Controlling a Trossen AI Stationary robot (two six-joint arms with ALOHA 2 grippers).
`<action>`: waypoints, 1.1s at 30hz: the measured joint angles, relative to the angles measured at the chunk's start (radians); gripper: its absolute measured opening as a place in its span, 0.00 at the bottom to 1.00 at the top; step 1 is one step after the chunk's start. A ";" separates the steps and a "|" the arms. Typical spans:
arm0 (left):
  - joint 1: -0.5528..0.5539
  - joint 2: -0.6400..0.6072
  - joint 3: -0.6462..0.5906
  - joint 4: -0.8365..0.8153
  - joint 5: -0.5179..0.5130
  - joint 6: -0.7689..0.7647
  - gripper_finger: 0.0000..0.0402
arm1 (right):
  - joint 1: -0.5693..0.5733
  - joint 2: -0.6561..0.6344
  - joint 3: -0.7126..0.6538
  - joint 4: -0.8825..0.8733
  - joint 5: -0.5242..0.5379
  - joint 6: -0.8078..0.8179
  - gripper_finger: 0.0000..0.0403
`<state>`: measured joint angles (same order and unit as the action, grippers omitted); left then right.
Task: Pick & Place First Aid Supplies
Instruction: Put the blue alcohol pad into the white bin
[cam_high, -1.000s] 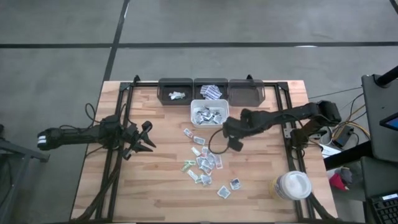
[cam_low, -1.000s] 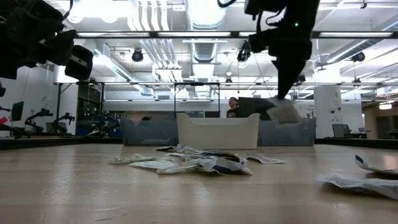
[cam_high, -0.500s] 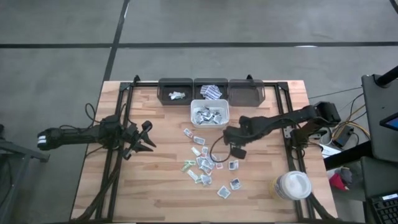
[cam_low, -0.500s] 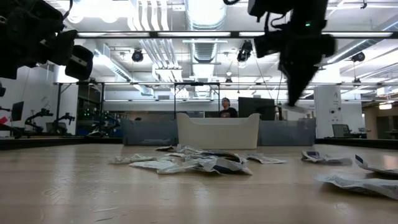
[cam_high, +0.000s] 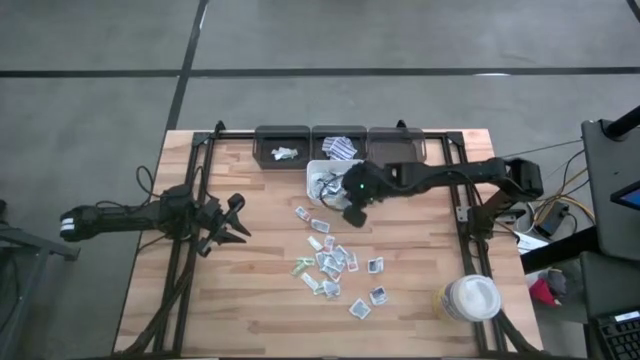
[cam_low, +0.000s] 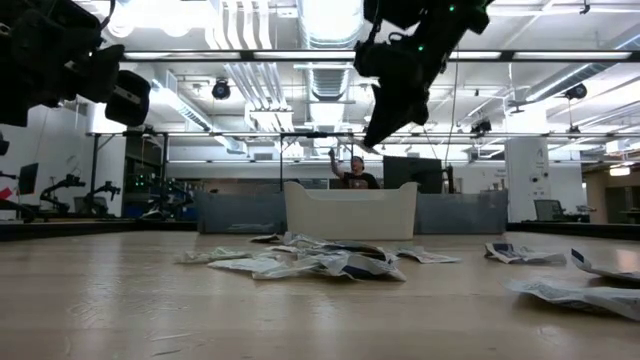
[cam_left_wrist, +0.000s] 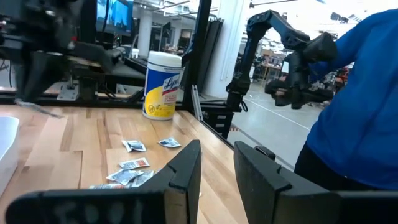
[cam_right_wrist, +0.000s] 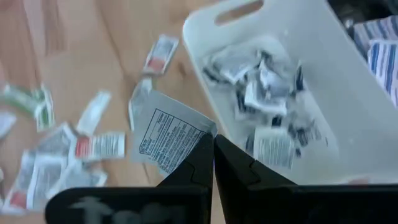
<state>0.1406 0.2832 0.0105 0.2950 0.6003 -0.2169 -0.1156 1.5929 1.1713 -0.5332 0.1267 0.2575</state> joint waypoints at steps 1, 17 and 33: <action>0.000 0.000 0.000 0.002 0.000 0.000 0.23 | -0.020 0.002 0.000 0.010 -0.005 -0.003 0.02; 0.000 0.000 0.000 0.031 0.000 -0.003 0.23 | -0.194 0.202 0.139 -0.038 -0.042 -0.314 0.02; 0.000 0.000 0.000 0.035 0.000 -0.004 0.23 | -0.208 0.241 0.203 -0.148 -0.041 -0.381 0.25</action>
<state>0.1407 0.2829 0.0105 0.3298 0.6006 -0.2207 -0.3241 1.8335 1.3747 -0.6814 0.0856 -0.1234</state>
